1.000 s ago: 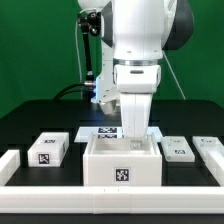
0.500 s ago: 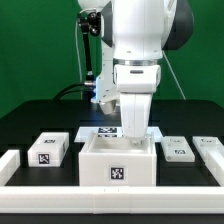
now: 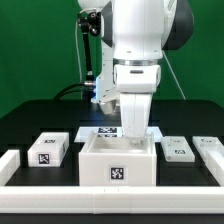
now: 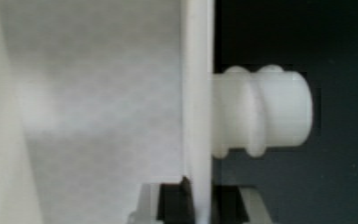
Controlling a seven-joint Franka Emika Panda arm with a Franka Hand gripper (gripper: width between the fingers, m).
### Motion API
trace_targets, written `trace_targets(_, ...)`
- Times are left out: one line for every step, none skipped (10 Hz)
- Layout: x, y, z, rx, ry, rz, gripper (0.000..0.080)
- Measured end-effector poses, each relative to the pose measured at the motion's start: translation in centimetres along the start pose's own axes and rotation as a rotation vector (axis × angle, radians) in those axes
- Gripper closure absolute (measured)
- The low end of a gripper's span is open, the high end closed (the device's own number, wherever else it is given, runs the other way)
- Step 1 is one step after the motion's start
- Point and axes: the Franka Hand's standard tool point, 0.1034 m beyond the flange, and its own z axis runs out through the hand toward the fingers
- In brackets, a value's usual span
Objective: Assemble cabinet
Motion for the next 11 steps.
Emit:
trace_targets(0.1,1.1,-0.2,-0.009,0.001,-0.015,0.0771)
trace_targets(0.5,2.0,-0.1,-0.018,0.005,-0.020,0.0771)
trace_targets(1.1,2.4,-0.1,-0.024,0.009,-0.027,0.0771)
trace_targets(1.8,2.6,-0.1,-0.026,0.015,-0.034,0.0771)
trace_targets(2.5,2.6,-0.1,-0.030,0.021,-0.043,0.0771)
trace_targets(3.6,2.9,-0.2,-0.032,0.029,-0.047,0.0771)
trace_targets(4.6,3.5,-0.3,-0.038,0.038,-0.055,0.0771)
trace_targets(5.4,3.7,-0.3,-0.037,0.043,-0.058,0.0771)
trace_targets(6.6,3.7,-0.2,-0.026,0.048,-0.068,0.0771)
trace_targets(7.6,3.6,-0.1,-0.012,0.052,-0.083,0.0771)
trace_targets(8.3,3.6,-0.2,0.013,0.050,-0.090,0.0771)
